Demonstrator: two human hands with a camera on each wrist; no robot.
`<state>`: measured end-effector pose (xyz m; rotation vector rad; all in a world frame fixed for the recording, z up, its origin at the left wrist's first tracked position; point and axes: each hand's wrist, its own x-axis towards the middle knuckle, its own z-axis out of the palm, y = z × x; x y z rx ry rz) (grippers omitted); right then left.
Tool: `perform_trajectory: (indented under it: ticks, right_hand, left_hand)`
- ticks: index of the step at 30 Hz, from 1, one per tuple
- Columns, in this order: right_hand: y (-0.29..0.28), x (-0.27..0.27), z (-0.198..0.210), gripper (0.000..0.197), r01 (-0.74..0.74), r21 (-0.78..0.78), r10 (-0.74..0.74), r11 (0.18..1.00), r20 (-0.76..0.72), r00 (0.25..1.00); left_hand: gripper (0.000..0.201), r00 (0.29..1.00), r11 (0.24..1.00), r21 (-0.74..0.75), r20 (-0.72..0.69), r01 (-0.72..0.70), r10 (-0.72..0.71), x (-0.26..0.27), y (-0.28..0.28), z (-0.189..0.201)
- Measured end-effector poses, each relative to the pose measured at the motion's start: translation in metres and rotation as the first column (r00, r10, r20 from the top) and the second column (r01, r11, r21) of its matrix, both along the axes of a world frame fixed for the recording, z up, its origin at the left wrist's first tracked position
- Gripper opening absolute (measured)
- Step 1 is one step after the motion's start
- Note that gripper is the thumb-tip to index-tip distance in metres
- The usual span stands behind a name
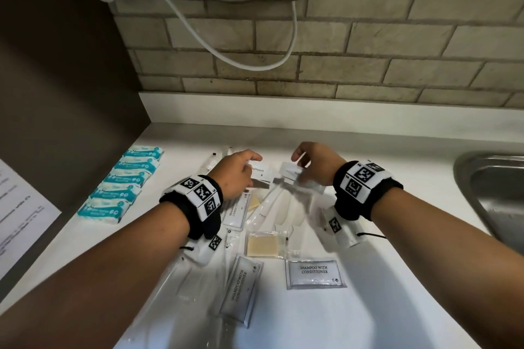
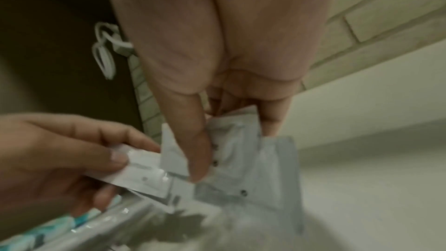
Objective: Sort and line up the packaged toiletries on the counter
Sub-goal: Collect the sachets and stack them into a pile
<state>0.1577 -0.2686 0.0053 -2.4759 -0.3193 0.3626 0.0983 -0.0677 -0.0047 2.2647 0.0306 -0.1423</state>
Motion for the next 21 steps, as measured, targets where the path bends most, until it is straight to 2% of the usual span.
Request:
perform_trajectory:
  ticks: [2, 5, 9, 11, 13, 16, 19, 21]
  right_hand:
    - [0.012, -0.009, 0.015, 0.046, -0.127, 0.111, 0.131, 0.986, -0.029, 0.991]
    - [0.036, -0.024, 0.032, 0.047, -0.247, 0.216, 0.267, 0.945, -0.064, 0.962]
    - [0.066, -0.031, 0.035, 0.052, -0.245, 0.343, 0.250, 0.907, 0.031, 0.968]
    - [0.080, -0.032, 0.036, 0.055, -0.235, 0.355, 0.213, 0.905, 0.100, 0.972]
    - [0.095, -0.036, 0.037, 0.055, -0.247, 0.344, 0.204, 0.906, 0.156, 0.966]
    - [0.110, -0.038, 0.037, 0.049, -0.290, 0.353, 0.207, 0.890, 0.254, 0.945]
    - [0.127, -0.039, 0.036, 0.055, -0.287, 0.360, 0.203, 0.888, 0.253, 0.946]
    - [0.138, -0.041, 0.035, 0.057, -0.300, 0.350, 0.227, 0.887, 0.235, 0.945]
  left_hand:
    - [0.034, 0.998, 0.999, -0.027, 0.056, -0.036, 0.038, 0.001, 0.006, 0.003]
    - [0.029, 0.996, 0.980, -0.180, 0.033, -0.080, 0.088, -0.002, 0.015, 0.008]
    - [0.027, 0.991, 0.893, -0.437, 0.023, -0.111, 0.134, -0.018, 0.021, 0.027]
    - [0.038, 0.991, 0.855, -0.505, -0.013, -0.119, 0.130, -0.027, 0.029, 0.034]
    - [0.043, 0.997, 0.859, -0.506, -0.041, -0.075, 0.063, -0.034, 0.043, 0.036]
    - [0.028, 0.999, 0.922, -0.384, 0.007, -0.039, 0.045, -0.033, 0.059, 0.033]
    - [0.027, 0.994, 0.943, -0.329, 0.077, -0.046, 0.075, -0.029, 0.081, 0.028]
    - [0.028, 0.994, 0.942, -0.332, 0.073, -0.047, 0.076, -0.030, 0.098, 0.026]
